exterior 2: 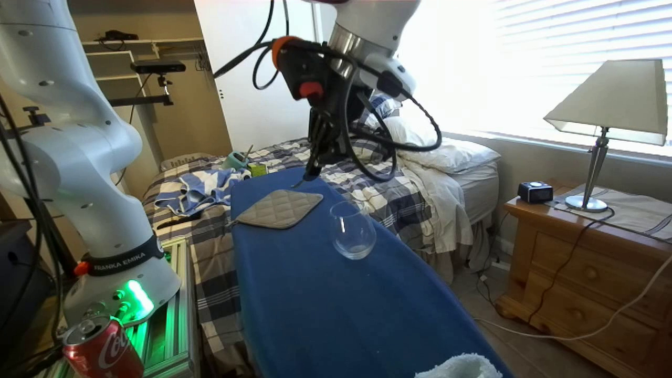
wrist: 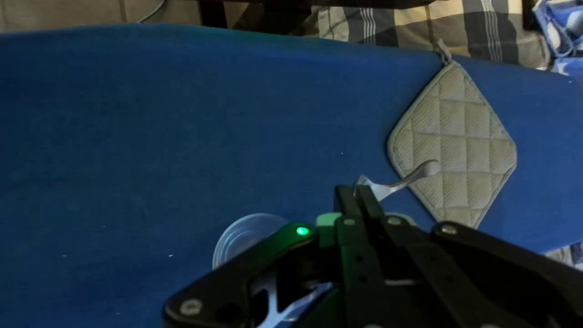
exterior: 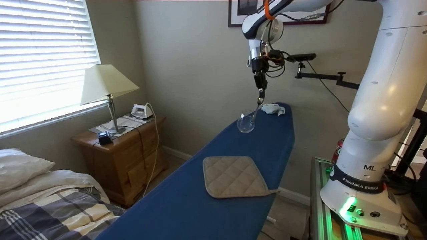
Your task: Put the spoon in the glass.
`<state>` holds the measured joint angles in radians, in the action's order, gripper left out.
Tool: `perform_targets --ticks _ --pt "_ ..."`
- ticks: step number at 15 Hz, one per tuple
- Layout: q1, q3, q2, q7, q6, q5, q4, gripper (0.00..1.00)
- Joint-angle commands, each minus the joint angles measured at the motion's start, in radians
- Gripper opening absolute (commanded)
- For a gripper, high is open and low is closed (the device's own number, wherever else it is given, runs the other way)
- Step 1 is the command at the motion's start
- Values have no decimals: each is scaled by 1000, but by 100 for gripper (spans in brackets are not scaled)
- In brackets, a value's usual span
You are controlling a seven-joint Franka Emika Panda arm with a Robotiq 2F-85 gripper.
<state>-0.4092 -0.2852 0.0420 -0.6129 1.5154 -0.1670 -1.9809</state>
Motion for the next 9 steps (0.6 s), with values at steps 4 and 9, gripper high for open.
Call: perform_targets --ticks 4,9 --pt "34 -22 -37 207 -76 107 85 1" --pt "32 -30 -17 305 -83 175 149 1"
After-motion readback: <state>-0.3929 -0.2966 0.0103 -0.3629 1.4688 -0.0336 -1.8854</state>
